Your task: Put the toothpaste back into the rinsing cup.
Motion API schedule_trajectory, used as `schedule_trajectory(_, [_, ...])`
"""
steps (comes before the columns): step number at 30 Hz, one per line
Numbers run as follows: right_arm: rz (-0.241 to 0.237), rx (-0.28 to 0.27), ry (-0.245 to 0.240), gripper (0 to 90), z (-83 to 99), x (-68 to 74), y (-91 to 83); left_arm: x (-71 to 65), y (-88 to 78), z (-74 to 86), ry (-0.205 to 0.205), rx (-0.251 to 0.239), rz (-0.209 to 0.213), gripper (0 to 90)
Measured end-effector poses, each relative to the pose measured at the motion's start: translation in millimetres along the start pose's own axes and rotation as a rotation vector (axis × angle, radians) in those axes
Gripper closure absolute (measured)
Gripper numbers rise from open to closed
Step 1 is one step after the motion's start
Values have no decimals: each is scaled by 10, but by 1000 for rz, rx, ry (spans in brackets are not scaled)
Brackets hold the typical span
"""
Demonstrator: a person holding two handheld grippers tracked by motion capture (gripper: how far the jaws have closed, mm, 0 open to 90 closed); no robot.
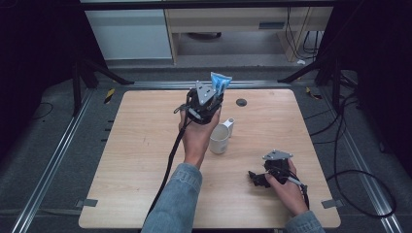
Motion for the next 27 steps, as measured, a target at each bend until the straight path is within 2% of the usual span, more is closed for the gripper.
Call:
schedule_trajectory(7, [0,0,0,4,0,0,0,-77,44,24,6,-25,9,726])
schedule_trajectory(14, [0,-2,8,3,-1,5,1,-130,25,14,5,-52,-19,726])
schedule_trajectory(21, [0,0,-1,3,0,-1,0,-165,-25,24,-5,-66,-19,726])
schedule_trajectory(27, [0,0,0,3,0,0,0,-211,-23,159,-19,-57,-23,727])
Point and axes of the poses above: each handheld gripper's, and its own axes: y roughly forward along the jaws, z roughly out of its underside, x roughly to its left, the point moved 2 cm from there along y, roughly forward along the jaws, and after that the axes turned 11 degrees about y, right-handed, at the moved point
